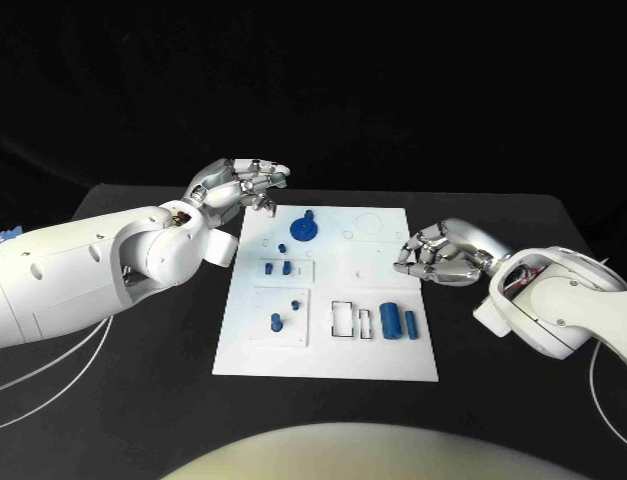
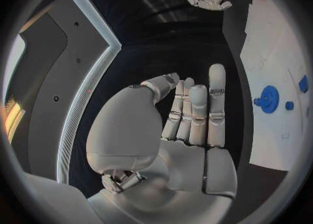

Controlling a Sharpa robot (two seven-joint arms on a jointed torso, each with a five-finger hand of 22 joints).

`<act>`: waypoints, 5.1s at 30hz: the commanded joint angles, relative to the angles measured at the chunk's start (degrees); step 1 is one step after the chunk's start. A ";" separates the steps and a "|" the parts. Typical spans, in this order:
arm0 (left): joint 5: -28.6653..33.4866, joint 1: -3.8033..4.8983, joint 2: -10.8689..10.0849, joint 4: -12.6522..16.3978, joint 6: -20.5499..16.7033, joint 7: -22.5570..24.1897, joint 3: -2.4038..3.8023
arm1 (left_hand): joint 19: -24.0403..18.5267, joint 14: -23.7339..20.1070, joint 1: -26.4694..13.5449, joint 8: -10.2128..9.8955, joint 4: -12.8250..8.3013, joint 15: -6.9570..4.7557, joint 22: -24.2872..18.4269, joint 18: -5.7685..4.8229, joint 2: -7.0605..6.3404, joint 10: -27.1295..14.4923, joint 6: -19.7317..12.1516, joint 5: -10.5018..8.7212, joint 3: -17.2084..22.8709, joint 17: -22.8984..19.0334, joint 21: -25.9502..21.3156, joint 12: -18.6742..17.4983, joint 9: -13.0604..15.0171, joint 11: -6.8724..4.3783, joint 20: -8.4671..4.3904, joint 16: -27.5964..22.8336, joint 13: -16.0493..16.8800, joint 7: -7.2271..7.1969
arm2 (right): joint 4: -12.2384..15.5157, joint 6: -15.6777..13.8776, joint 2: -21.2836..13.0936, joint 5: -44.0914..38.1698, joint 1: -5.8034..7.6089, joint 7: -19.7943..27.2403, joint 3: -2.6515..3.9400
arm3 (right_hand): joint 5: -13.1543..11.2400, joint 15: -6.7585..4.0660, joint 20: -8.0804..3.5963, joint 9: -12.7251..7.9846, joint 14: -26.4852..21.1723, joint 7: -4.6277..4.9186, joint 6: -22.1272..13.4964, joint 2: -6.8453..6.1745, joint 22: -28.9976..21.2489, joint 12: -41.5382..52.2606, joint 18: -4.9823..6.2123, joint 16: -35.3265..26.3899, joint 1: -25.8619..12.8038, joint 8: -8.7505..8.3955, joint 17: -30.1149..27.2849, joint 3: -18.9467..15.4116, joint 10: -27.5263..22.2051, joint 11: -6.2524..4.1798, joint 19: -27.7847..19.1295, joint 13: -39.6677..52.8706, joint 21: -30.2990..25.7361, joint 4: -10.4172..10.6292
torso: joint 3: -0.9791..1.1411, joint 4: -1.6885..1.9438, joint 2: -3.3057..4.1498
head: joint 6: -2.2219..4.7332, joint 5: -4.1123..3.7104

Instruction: Assemble the parts on the task board

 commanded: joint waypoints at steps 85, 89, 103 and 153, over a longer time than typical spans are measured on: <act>-0.46 0.00 -1.05 0.81 1.02 -0.33 0.04 | -0.11 -0.28 -0.63 -0.08 0.32 0.10 0.13 0.82 0.14 -0.56 -0.48 0.14 -0.18 0.11 -0.24 -0.25 0.43 0.02 0.37 0.51 -0.11 0.08 | 3.13 -0.94 5.32 -22.33 -8.14 -18.88 -0.32 | -1.86 -1.28 -0.74 4.61 3.45 -1.65 1.76 3.82 9.44 16.14 -2.19 3.36 7.72 2.40 6.38 -1.85 7.15 -1.15 3.23 20.05 6.11 4.16 | -0.16 -0.58 -0.16 | -1.04 -0.88; -0.46 0.00 -0.96 0.76 0.96 -0.36 0.04 | -0.11 -0.28 -0.63 -0.08 0.32 0.10 0.13 0.82 0.14 -0.56 -0.48 0.14 -0.18 0.11 -0.24 -0.25 0.43 0.02 0.37 0.51 -0.11 0.08 | 4.47 -3.32 5.19 -20.74 -7.21 -18.05 -0.25 | -1.73 -1.34 -0.83 4.77 3.45 -1.70 2.10 4.16 9.60 16.37 -2.24 3.37 6.99 2.54 6.39 -1.35 7.41 -1.19 3.33 20.45 6.30 4.90 | -0.15 -0.51 -0.18 | -0.84 -1.07; -0.46 0.00 -0.70 0.66 1.00 -0.37 0.04 | -0.13 -0.33 -0.68 -0.09 0.39 0.12 0.13 0.82 0.20 -0.59 -0.52 0.16 -0.18 0.10 -0.26 -0.24 0.52 0.01 0.40 0.53 -0.13 0.06 | 5.22 -2.22 7.70 -15.36 -6.09 -16.64 -0.19 | -1.08 -1.36 -0.90 5.25 3.46 -1.74 2.33 5.29 9.89 16.50 -2.32 3.41 3.41 2.74 6.46 -0.73 7.78 -1.19 3.48 21.16 6.59 5.74 | -0.14 -0.60 -0.04 | -0.95 -0.45; -0.46 0.00 -0.81 0.72 1.04 -0.51 0.04 | -0.17 -0.36 -0.72 -0.10 0.47 0.12 0.15 0.83 0.29 -0.66 -0.60 0.17 -0.16 0.27 -0.28 -0.21 0.76 0.02 0.42 0.64 -0.15 0.06 | -0.26 5.76 14.46 -17.24 -7.24 -19.64 -0.28 | -5.18 -1.74 -1.24 7.86 3.30 -2.34 2.88 8.48 10.04 15.90 -2.13 3.00 -19.89 4.47 5.74 -13.68 8.99 -1.64 3.18 23.85 5.52 5.98 | -0.16 -0.57 -0.13 | -1.47 -0.27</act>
